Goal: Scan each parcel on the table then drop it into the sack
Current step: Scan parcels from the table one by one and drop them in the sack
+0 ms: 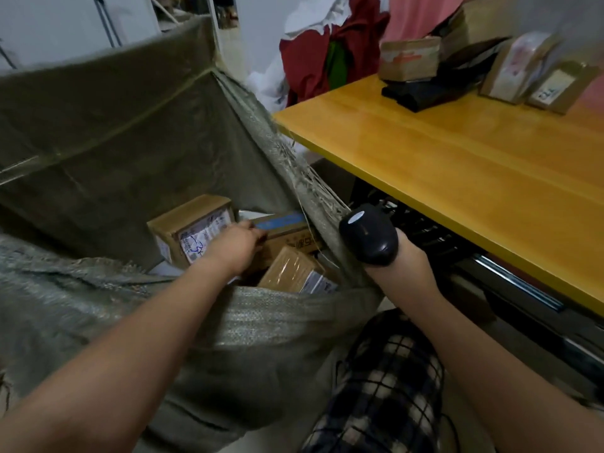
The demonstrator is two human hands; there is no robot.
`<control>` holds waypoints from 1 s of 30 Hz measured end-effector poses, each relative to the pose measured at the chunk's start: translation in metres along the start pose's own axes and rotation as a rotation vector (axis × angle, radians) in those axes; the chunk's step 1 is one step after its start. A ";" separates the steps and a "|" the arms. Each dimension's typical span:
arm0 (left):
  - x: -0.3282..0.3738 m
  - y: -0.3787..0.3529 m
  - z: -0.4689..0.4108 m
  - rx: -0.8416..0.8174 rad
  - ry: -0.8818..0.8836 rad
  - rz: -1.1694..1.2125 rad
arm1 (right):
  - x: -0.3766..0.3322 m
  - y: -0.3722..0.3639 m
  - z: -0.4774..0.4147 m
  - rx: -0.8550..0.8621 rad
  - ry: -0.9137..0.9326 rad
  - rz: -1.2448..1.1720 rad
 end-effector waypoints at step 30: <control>0.566 0.243 0.070 0.434 -0.916 0.114 | 0.114 0.417 0.211 0.965 -0.183 -0.372</control>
Point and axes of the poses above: each hand's wrist, its own z-axis away from the middle knuckle, its own y-axis out of the back of the hand, x = y × z, the point moved 10 cm from there along -z, towards the middle knuckle, and after that the axes turned 10 degrees about -z, right-handed, at the moved point
